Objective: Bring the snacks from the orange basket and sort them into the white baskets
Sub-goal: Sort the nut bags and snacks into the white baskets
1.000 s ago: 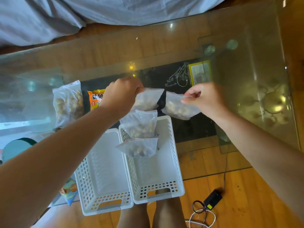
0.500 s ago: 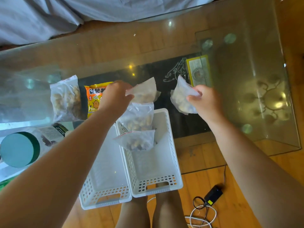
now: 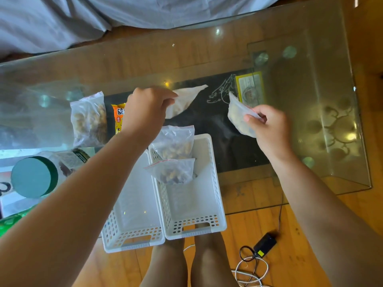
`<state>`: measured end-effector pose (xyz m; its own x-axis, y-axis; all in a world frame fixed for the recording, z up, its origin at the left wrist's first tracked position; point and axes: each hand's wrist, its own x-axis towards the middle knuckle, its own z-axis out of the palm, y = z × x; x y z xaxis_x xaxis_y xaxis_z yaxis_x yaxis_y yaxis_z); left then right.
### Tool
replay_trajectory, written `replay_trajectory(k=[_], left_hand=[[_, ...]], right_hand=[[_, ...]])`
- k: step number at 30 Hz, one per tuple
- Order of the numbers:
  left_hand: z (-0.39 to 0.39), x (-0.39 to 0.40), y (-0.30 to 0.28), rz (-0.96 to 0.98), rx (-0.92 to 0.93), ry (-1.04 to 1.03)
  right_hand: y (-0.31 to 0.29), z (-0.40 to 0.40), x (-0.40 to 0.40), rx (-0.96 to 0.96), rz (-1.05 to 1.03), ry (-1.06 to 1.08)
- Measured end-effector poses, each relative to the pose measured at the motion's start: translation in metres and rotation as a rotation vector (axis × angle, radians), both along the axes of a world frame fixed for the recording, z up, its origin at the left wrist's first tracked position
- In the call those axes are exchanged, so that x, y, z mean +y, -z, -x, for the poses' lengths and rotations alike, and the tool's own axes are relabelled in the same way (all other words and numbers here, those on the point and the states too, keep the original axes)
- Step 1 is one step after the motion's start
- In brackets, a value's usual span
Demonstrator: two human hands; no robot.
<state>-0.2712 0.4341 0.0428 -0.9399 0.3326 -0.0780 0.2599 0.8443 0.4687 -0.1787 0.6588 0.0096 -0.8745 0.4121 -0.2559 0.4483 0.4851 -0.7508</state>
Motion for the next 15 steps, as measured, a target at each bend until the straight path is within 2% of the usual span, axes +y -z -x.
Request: replay_trajectory(k=[6,11,15], left_hand=[[-0.026,-0.014,-0.07,-0.145,0.175,-0.019],[-0.073,-0.026,-0.111,-0.197,0.167,0.05],[-0.114,-0.036,-0.121,-0.254,0.109,0.111]], right_hand=[[-0.043,-0.029,-0.007,0.086,-0.004,0.073],[-0.07,-0.065,-0.031,0.125,0.05,0.094],[-0.085,-0.098,-0.053,0.12,0.042,0.063]])
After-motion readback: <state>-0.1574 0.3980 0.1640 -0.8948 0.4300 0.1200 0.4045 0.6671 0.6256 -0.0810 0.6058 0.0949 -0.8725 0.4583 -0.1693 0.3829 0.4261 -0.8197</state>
